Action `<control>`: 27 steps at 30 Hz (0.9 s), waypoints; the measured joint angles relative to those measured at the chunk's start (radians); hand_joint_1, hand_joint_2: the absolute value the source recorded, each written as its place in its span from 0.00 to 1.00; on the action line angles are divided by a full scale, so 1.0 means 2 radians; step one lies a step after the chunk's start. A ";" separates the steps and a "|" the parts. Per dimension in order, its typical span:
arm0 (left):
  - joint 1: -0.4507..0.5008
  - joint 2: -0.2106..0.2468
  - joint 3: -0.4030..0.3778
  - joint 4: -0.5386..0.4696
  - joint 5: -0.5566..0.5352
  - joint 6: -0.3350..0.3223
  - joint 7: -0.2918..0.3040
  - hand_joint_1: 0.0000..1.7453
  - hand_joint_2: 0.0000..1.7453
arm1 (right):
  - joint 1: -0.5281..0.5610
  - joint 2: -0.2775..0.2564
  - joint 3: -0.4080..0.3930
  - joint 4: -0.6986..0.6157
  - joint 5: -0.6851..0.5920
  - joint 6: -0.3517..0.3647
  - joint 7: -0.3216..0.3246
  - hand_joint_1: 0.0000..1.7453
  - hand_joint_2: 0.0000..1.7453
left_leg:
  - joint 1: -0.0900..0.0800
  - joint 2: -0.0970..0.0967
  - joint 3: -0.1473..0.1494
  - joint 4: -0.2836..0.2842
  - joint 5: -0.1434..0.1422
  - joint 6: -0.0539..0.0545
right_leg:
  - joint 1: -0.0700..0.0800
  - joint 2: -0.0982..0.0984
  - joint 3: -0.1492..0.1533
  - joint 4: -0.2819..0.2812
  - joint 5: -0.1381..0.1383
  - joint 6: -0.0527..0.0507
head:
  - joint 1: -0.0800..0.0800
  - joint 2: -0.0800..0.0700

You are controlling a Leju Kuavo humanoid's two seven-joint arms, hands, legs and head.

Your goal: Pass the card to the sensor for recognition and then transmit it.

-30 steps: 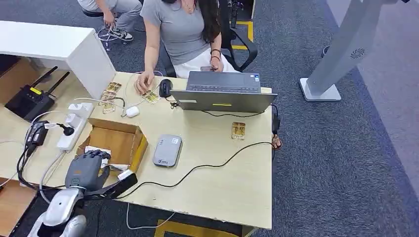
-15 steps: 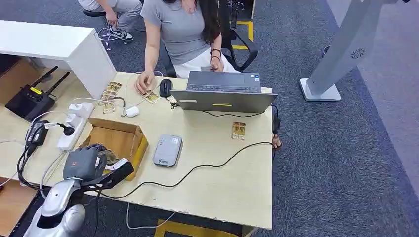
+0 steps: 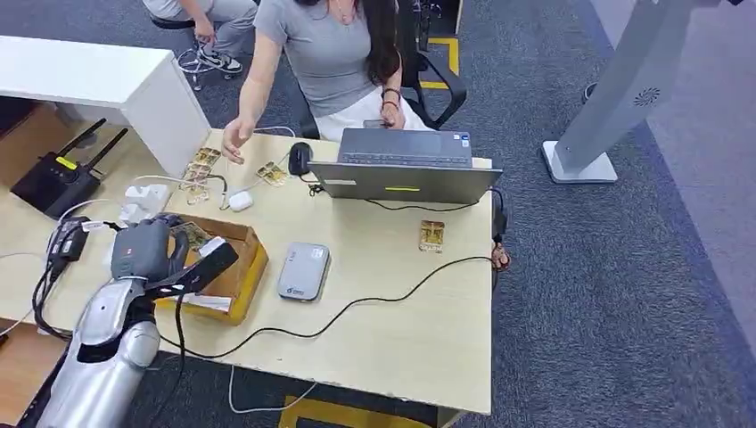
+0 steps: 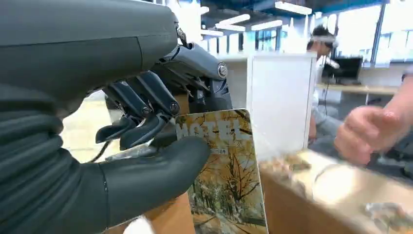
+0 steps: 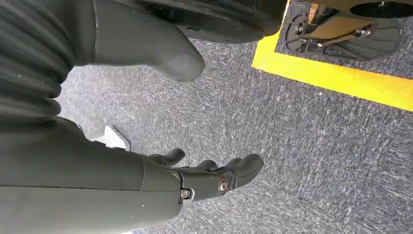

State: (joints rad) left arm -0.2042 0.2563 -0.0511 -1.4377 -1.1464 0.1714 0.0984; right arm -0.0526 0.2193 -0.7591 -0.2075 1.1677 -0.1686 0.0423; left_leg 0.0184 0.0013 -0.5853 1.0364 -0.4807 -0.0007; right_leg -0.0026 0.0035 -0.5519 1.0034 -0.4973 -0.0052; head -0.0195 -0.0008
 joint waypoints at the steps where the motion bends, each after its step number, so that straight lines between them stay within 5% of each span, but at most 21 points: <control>1: -0.017 -0.001 0.000 0.005 -0.002 0.005 -0.001 1.00 1.00 | 0.000 0.000 0.000 0.000 0.003 0.001 0.000 0.00 1.00 | 0.000 0.000 0.000 0.000 0.000 0.000 | 0.000 0.000 -0.001 0.000 0.000 0.000 | 0.000 0.000; 5: -0.105 -0.001 0.000 0.055 -0.025 0.044 -0.004 1.00 1.00 | -0.003 0.000 0.004 0.000 0.016 0.003 -0.001 0.00 1.00 | 0.001 0.000 -0.001 0.000 0.002 -0.001 | 0.000 0.000 -0.001 0.000 0.002 -0.001 | -0.001 0.000; 11: -0.263 -0.001 -0.002 0.193 -0.100 0.091 0.009 1.00 1.00 | -0.006 0.000 0.014 0.000 0.035 0.010 0.009 0.00 1.00 | 0.001 0.001 -0.001 0.000 0.003 -0.001 | 0.001 0.001 -0.001 0.000 0.003 -0.002 | 0.000 0.000; 17: -0.324 0.003 -0.003 0.296 -0.118 0.109 0.008 1.00 1.00 | -0.007 0.000 0.020 0.000 0.040 0.013 0.012 0.00 1.00 | 0.001 0.002 -0.001 0.000 0.003 -0.001 | 0.001 0.002 -0.002 0.000 0.003 -0.002 | 0.000 0.000; 18: -0.327 0.003 -0.003 0.304 -0.117 0.109 0.008 0.17 1.00 | -0.007 0.000 0.021 0.000 0.040 0.013 0.013 0.00 1.00 | 0.001 0.002 -0.001 0.000 0.003 -0.001 | 0.001 0.002 -0.002 0.000 0.003 -0.002 | 0.000 0.000; 19: -0.328 0.003 -0.003 0.312 -0.112 0.110 0.008 0.00 1.00 | -0.007 0.000 0.022 0.000 0.041 0.013 0.013 0.00 1.00 | 0.001 0.002 -0.001 0.000 0.003 -0.001 | 0.001 0.002 -0.002 0.000 0.003 -0.002 | 0.000 0.000; 27: -0.315 0.008 -0.003 0.341 -0.082 0.128 -0.010 0.00 1.00 | -0.007 0.000 0.023 0.000 0.041 0.015 0.010 0.00 1.00 | 0.001 0.002 -0.002 0.000 0.003 -0.001 | 0.001 0.002 -0.002 0.000 0.003 -0.002 | 0.000 0.000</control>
State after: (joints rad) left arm -0.8345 0.2724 -0.0572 -0.7549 -1.3096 0.4265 0.0793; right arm -0.0670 0.2186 -0.7126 -0.2083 1.2505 -0.1392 0.0614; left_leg 0.0207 0.0049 -0.5892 1.0358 -0.4749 -0.0028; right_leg 0.0001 0.0072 -0.5560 1.0039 -0.4905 -0.0085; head -0.0187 -0.0008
